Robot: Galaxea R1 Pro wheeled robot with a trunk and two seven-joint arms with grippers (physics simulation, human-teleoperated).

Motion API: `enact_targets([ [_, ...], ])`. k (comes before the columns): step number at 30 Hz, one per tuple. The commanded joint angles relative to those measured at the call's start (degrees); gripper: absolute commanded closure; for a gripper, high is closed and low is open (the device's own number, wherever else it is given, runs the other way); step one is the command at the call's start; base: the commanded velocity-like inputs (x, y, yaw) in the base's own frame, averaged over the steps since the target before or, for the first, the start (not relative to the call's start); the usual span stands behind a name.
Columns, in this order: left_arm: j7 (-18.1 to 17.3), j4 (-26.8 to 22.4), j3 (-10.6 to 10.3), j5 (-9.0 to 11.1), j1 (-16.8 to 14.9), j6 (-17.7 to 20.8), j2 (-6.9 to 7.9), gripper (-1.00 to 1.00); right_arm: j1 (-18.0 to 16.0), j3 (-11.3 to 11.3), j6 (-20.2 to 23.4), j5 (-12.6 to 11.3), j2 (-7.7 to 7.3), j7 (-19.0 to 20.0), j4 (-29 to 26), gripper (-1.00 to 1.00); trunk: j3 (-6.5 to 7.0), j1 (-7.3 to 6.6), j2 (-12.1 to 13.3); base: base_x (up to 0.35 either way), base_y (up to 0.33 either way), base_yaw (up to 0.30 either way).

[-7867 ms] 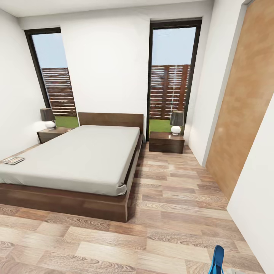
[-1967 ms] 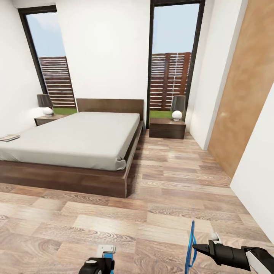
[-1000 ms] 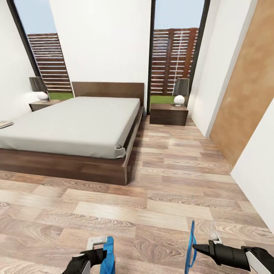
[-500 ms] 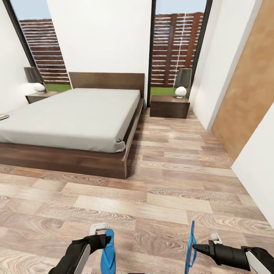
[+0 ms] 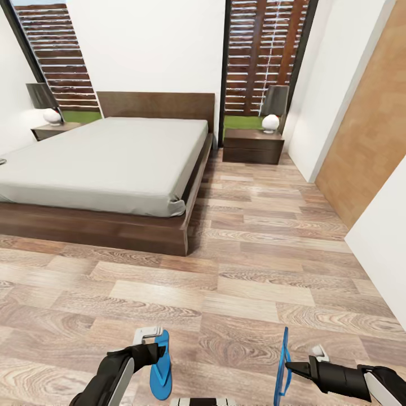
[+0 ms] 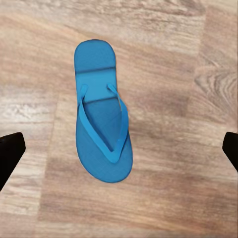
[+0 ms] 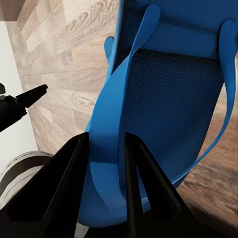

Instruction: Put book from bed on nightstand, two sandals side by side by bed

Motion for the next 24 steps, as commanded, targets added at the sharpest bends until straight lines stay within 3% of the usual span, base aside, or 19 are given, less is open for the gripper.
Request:
enact_targets([
  [1,0.11,-0.08,-0.02,0.39,-0.02,0.28,-0.03,-1.00,-0.06,0.30,0.42,-0.61,-0.07,0.02,0.00,1.00,-0.28,0.01,-0.04,0.000,0.000,0.000],
  [24,0.09,-0.09,-0.05,0.37,-0.02,0.20,-0.02,-1.00,-0.06,0.30,0.37,-0.61,-0.07,0.02,0.00,1.00,-5.37,0.60,-0.35,0.000,0.000,0.000],
])
